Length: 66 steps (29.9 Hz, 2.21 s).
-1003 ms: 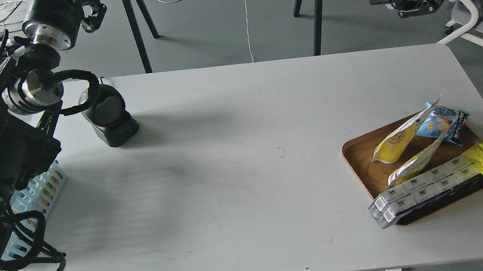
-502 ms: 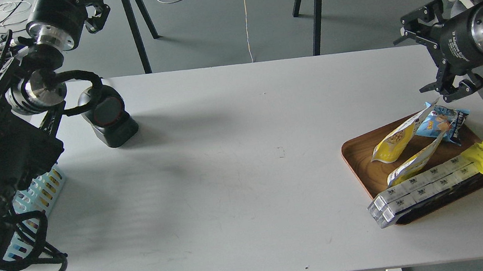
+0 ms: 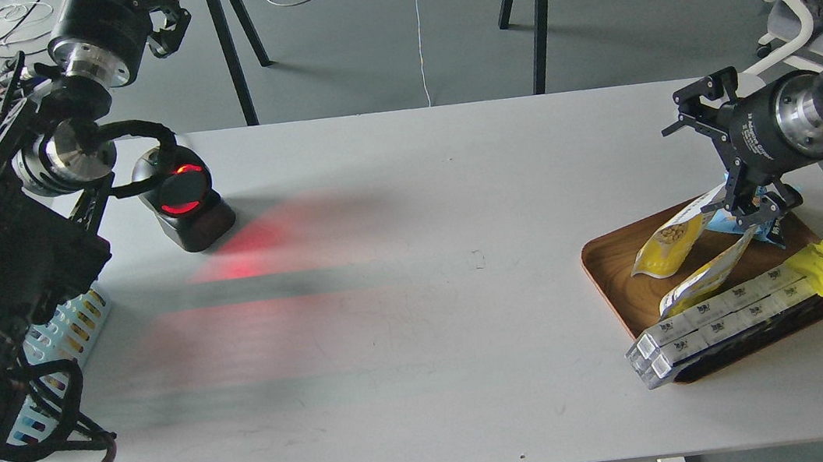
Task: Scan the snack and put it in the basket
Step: 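Lower the right gripper onto the yellow snack bag and grasp it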
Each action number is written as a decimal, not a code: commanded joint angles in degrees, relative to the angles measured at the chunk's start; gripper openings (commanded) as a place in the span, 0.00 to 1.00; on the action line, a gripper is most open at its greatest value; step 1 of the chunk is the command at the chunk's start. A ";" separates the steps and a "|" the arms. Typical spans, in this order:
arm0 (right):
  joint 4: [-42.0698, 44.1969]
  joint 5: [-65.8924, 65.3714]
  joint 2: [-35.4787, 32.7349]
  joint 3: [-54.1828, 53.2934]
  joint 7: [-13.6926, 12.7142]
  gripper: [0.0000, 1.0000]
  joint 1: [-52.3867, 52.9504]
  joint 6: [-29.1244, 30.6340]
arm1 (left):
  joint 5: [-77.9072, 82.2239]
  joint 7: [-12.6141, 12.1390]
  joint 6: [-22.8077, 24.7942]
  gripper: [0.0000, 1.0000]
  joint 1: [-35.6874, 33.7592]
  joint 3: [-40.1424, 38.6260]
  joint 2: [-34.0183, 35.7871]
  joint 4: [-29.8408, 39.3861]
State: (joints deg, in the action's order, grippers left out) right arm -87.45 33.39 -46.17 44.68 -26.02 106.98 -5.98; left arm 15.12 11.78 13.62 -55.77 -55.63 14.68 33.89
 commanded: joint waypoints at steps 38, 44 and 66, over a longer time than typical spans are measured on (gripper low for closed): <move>-1.76 -6.31 -8.59 -1.52 -1.98 0.85 2.80 2.37 | 0.00 0.00 -0.44 1.00 0.13 0.09 0.00 -0.05; -1.93 -6.94 -9.12 -1.08 -1.98 0.85 2.45 2.46 | 0.00 0.00 -0.52 1.00 0.22 0.09 -0.09 -0.05; -0.18 -8.52 -5.69 -2.92 -1.98 0.68 -3.00 1.41 | 0.00 0.00 -0.52 1.00 0.40 0.09 -0.26 -0.05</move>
State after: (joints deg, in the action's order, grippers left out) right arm -88.16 24.81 -52.78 42.19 -28.00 104.32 -4.48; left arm 15.11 11.78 13.09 -55.38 -55.55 14.49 33.84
